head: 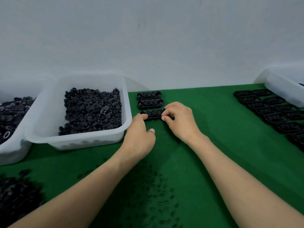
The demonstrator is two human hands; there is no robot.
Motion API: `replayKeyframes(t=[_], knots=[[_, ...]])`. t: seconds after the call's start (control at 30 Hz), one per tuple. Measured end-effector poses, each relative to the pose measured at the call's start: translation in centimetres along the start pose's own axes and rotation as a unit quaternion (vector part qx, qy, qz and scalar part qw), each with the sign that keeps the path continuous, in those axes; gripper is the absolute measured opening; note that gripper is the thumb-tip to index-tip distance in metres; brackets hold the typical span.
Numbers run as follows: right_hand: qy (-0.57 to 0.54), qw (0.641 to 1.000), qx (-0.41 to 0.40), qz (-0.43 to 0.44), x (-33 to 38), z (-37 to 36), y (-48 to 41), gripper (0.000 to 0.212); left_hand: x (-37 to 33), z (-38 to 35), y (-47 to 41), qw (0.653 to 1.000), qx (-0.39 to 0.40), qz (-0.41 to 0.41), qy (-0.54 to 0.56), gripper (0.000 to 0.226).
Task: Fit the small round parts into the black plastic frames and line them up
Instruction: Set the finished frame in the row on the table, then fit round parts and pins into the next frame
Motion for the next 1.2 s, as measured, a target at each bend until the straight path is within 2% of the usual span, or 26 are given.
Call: replayKeyframes(t=[0.2, 0.33, 0.43, 0.53, 0.63, 0.77, 0.83, 0.9, 1.0, 1.2], knots=[[0.002, 1.0, -0.007, 0.014, -0.1, -0.3, -0.2, 0.004, -0.1, -0.3, -0.6, 0.999, -0.002, 0.007, -0.038, 0.051], [0.015, 1.0, -0.016, 0.014, 0.0, 0.1, 0.1, 0.016, -0.3, -0.6, -0.4, 0.999, 0.007, 0.012, -0.044, 0.055], [0.039, 0.998, -0.038, 0.028, 0.9, 1.0, 1.3, 0.012, -0.7, -0.6, 0.7, 0.998, 0.016, 0.0, -0.065, 0.055], [0.031, 0.997, -0.042, 0.065, 3.3, 1.9, 3.9, 0.008, -1.5, 0.2, 3.6, 0.989, 0.016, -0.077, -0.124, 0.049], [0.03, 0.989, -0.021, 0.143, 7.3, 3.0, 7.9, 0.005, -1.6, 2.5, 8.7, 0.968, -0.015, -0.187, -0.167, 0.039], [0.008, 0.969, 0.1, 0.224, 13.1, 3.4, 13.9, 0.012, 0.6, 8.1, 17.3, 0.935, -0.013, -0.27, -0.23, 0.022], [0.0, 0.949, 0.176, 0.26, 16.1, 2.7, 16.5, 0.019, 2.6, 11.3, 21.4, 0.932, 0.0, -0.257, -0.255, 0.022], [-0.004, 0.927, 0.234, 0.293, 18.7, 1.6, 18.5, 0.022, 4.8, 14.3, 24.7, 0.942, -0.023, -0.22, -0.254, 0.023], [-0.028, 0.901, 0.291, 0.321, 22.7, -1.0, 19.7, 0.023, 8.0, 18.6, 29.1, 0.955, -0.119, -0.151, -0.227, 0.018], [-0.094, 0.872, 0.35, 0.33, 32.5, -9.3, 20.2, 0.022, 13.6, 24.9, 35.4, 0.94, -0.265, -0.051, -0.208, 0.014]])
Point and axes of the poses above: each hand's wrist, its own y-axis away from the middle knuckle, its own z-axis out of the back of the hand, x = y × z, the point moved 3 cm from there along -y, towards the middle knuckle, and after that the axes turned 3 degrees about -y, right-handed, at the moved point
